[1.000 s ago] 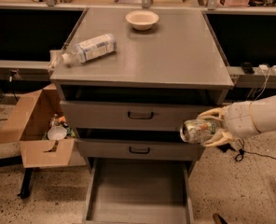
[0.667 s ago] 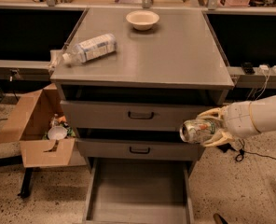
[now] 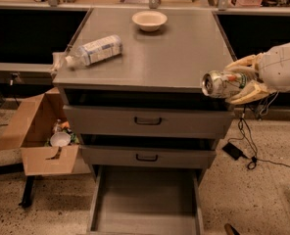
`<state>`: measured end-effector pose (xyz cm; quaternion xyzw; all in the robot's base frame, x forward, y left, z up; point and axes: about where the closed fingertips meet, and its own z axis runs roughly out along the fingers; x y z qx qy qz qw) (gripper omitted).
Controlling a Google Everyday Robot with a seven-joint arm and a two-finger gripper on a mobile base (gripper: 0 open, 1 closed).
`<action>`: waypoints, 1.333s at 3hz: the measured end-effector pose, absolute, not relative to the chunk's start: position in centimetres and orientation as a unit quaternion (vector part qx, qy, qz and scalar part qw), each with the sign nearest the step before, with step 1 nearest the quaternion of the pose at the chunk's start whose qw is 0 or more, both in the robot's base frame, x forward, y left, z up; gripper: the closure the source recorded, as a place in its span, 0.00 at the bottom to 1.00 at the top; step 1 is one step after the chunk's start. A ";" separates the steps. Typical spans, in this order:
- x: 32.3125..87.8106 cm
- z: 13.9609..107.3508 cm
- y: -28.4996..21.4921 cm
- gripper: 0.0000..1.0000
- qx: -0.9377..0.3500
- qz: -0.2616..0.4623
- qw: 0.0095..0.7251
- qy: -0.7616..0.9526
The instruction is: Pick 7up can from bottom drawer and place on counter
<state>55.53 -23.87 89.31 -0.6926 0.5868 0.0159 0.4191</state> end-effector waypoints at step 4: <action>66.5 90.2 -20.4 1.00 -0.658 0.080 0.397 0.635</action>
Offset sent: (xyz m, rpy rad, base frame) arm 0.0543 0.0118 0.0094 0.0487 0.0983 -0.0512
